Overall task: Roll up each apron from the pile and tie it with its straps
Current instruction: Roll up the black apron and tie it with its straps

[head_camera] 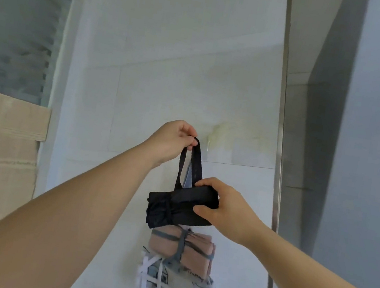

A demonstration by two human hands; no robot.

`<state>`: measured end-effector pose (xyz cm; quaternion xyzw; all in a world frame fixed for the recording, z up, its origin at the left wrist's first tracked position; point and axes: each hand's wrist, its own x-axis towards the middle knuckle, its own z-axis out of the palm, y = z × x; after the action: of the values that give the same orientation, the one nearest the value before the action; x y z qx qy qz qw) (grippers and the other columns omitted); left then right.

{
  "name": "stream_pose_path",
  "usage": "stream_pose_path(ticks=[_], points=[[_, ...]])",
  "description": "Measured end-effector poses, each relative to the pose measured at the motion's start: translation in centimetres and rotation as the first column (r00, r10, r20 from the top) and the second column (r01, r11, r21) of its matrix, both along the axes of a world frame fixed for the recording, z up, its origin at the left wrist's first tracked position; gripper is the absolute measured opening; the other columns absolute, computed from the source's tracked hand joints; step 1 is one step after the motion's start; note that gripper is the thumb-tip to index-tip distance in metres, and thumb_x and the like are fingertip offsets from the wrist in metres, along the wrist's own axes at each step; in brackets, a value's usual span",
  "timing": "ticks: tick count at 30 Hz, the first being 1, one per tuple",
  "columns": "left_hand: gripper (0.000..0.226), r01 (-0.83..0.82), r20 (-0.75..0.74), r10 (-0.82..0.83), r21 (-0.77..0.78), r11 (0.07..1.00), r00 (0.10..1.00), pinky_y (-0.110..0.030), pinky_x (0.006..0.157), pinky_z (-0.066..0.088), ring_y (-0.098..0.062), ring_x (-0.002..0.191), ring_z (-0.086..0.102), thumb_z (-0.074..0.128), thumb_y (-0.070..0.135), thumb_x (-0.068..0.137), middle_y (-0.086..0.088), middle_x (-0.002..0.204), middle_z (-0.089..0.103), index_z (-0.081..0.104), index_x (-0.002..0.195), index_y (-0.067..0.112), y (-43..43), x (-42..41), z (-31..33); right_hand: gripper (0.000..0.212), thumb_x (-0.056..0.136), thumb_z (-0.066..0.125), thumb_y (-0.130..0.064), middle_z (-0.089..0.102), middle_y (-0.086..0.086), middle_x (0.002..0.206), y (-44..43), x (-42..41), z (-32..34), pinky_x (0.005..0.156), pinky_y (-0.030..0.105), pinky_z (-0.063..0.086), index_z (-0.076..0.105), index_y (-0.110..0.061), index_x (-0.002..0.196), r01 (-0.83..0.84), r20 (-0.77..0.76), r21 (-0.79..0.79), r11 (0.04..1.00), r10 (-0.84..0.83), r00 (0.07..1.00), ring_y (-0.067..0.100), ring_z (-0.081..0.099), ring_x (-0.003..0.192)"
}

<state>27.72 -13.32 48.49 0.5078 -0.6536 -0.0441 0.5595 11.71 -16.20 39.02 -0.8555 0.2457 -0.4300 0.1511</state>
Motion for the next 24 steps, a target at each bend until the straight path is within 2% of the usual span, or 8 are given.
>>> stream_pose_path(ticks=[4, 6, 9, 12, 16, 19, 21, 24], points=[[0.009, -0.033, 0.128, 0.042, -0.075, 0.997, 0.991, 0.001, 0.054, 0.037, -0.001, 0.076, 0.056, 0.046, 0.008, 0.098, 0.009, 0.083, 0.061, 0.052, 0.101, 0.014, -2.4, -0.1, 0.7, 0.035, 0.086, 0.065, -0.018, 0.059, -0.005, 0.105, -2.1, 0.7, 0.3, 0.064, 0.007, 0.045, 0.055, -0.026, 0.118, 0.077, 0.096, 0.036, 0.996, -0.080, 0.992, 0.005, 0.057, 0.087], [0.008, -0.043, 0.174, 0.056, -0.076, 0.996, 0.983, -0.001, 0.058, 0.038, 0.001, 0.076, 0.054, 0.046, 0.008, 0.099, 0.008, 0.084, 0.061, 0.051, 0.102, 0.013, -3.5, -0.1, 0.4, 0.037, 0.086, 0.066, -0.019, 0.058, -0.006, 0.106, -2.7, 1.0, 0.0, 0.064, 0.006, 0.044, 0.055, -0.025, 0.121, 0.110, 0.090, 0.046, 0.993, -0.114, 0.989, 0.007, 0.056, 0.088], [0.006, -0.047, 0.168, 0.067, -0.122, 0.991, 0.984, -0.012, 0.066, 0.042, 0.000, 0.074, 0.054, 0.049, 0.009, 0.098, 0.008, 0.082, 0.062, 0.053, 0.098, 0.014, -5.1, 0.1, -0.2, 0.041, 0.087, 0.065, -0.019, 0.055, -0.008, 0.105, -3.3, 1.2, -0.6, 0.065, 0.003, 0.041, 0.053, -0.023, 0.126, 0.164, 0.086, 0.028, 0.986, -0.165, 0.983, 0.008, 0.053, 0.092], [0.007, -0.047, 0.143, 0.074, -0.190, 0.981, 0.987, -0.007, 0.063, 0.041, 0.003, 0.072, 0.054, 0.052, 0.009, 0.096, 0.010, 0.080, 0.061, 0.056, 0.095, 0.015, -5.7, 0.3, -0.7, 0.043, 0.087, 0.064, -0.019, 0.054, -0.008, 0.105, -3.3, 1.4, -1.0, 0.063, 0.001, 0.039, 0.052, -0.023, 0.128, 0.189, 0.092, -0.004, 0.982, -0.188, 0.978, 0.007, 0.051, 0.091], [0.012, -0.078, 0.169, 0.137, -0.313, 0.946, 0.976, 0.000, 0.064, 0.039, 0.002, 0.071, 0.053, 0.055, 0.007, 0.094, 0.014, 0.079, 0.056, 0.059, 0.091, 0.016, -5.8, 0.6, -1.3, 0.045, 0.085, 0.066, -0.024, 0.054, -0.001, 0.118, -3.2, 1.7, -1.0, 0.080, 0.013, 0.042, 0.053, -0.023, 0.129, 0.233, 0.083, -0.051, 0.971, -0.228, 0.970, 0.009, 0.049, 0.097], [0.013, -0.091, 0.251, 0.191, -0.361, 0.928, 0.949, -0.002, 0.068, 0.040, -0.001, 0.074, 0.054, 0.061, 0.008, 0.090, 0.014, 0.083, 0.055, 0.061, 0.085, 0.020, -6.2, 1.1, -2.0, 0.042, 0.084, 0.067, -0.024, 0.057, -0.003, 0.109, -3.1, 1.8, -1.5, 0.071, 0.009, 0.043, 0.057, -0.020, 0.124, 0.226, 0.026, -0.007, 0.974, -0.226, 0.974, 0.011, 0.053, 0.093], [0.013, -0.095, 0.225, 0.186, -0.363, 0.927, 0.956, -0.004, 0.068, 0.041, -0.002, 0.072, 0.053, 0.065, 0.008, 0.088, 0.011, 0.083, 0.056, 0.062, 0.081, 0.018, -6.6, 1.4, -2.5, 0.039, 0.084, 0.067, -0.024, 0.061, -0.002, 0.108, -3.1, 1.9, -2.0, 0.064, 0.007, 0.041, 0.058, -0.019, 0.121, 0.225, -0.041, 0.017, 0.974, -0.224, 0.974, 0.011, 0.056, 0.091], [0.010, -0.062, 0.078, 0.089, -0.299, 0.952, 0.993, -0.002, 0.065, 0.041, -0.001, 0.071, 0.054, 0.068, 0.010, 0.087, 0.011, 0.079, 0.061, 0.065, 0.081, 0.017, -6.9, 1.8, -2.9, 0.035, 0.085, 0.065, -0.026, 0.063, -0.001, 0.107, -3.0, 1.9, -2.4, 0.070, 0.015, 0.048, 0.058, -0.021, 0.118, 0.233, -0.106, 0.024, 0.972, -0.229, 0.968, 0.013, 0.058, 0.092]])
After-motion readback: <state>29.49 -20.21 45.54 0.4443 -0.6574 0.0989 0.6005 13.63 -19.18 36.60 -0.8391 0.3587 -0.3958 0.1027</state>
